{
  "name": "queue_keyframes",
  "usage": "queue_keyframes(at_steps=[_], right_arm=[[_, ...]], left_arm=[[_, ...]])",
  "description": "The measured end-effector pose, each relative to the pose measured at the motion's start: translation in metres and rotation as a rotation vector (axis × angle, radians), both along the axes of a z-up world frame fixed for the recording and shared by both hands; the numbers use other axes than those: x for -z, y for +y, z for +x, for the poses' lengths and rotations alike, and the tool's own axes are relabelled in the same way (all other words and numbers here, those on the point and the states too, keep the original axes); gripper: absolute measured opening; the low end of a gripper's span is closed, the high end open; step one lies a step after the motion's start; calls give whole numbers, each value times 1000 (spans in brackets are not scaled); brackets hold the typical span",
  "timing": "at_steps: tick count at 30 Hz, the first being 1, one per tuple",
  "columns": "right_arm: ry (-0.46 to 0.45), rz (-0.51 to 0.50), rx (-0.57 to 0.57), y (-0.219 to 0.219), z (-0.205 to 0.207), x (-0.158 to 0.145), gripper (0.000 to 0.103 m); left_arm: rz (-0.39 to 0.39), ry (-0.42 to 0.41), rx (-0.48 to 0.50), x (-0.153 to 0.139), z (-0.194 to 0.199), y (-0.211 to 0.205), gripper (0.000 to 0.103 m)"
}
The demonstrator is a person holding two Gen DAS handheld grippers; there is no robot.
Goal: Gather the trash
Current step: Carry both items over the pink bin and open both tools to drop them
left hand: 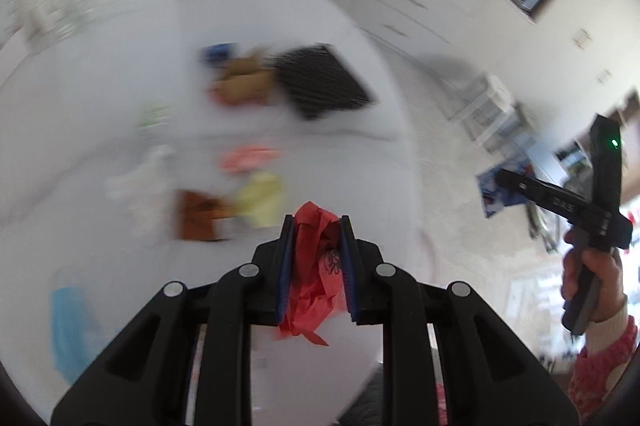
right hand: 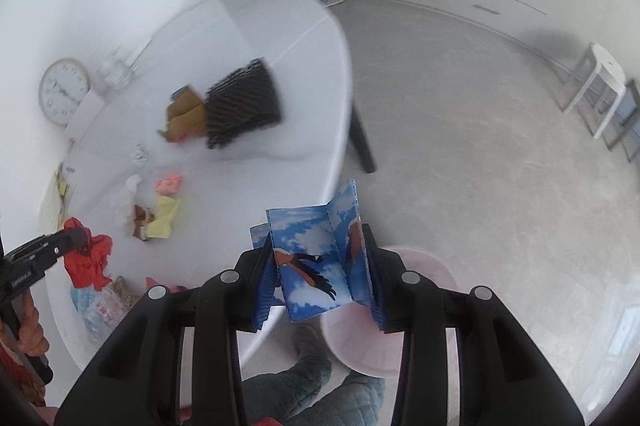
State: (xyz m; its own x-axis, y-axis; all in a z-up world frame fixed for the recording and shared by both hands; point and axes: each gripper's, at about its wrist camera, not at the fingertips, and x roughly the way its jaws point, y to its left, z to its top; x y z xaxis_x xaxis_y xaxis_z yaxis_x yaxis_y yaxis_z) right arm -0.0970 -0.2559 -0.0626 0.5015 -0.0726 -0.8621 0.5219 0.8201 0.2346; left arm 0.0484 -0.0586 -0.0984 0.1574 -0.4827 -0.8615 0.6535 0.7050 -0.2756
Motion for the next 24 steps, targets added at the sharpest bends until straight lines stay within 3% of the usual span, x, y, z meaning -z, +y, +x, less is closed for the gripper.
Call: queue_keyframes(at_steps=[3,7,9,12,17,21,24], right_arm=[[-1,-11,40,-16,-28,-5,38],[3,-8,72,-40,-63,-3,39],[6,4,71,-48,-74,1,39],[20,11,40,-55,-83,11,39],[49,56,-35,-54,-84,39,40],[77,84,-105,-41,-74,64,42],[118,86,-164,-24,-62,84,52]], left_arm=[[-43,38,141,12,-37,-65,22],[-5,103,275,56,-79,-149,23],[34,116,304,76,-92,-173,42],[87,100,304,92,-109,-197,56],[117,70,223,82,-106,-189,73],[140,-1,104,50,-95,-147,81],[151,-53,10,26,-83,-115,81]])
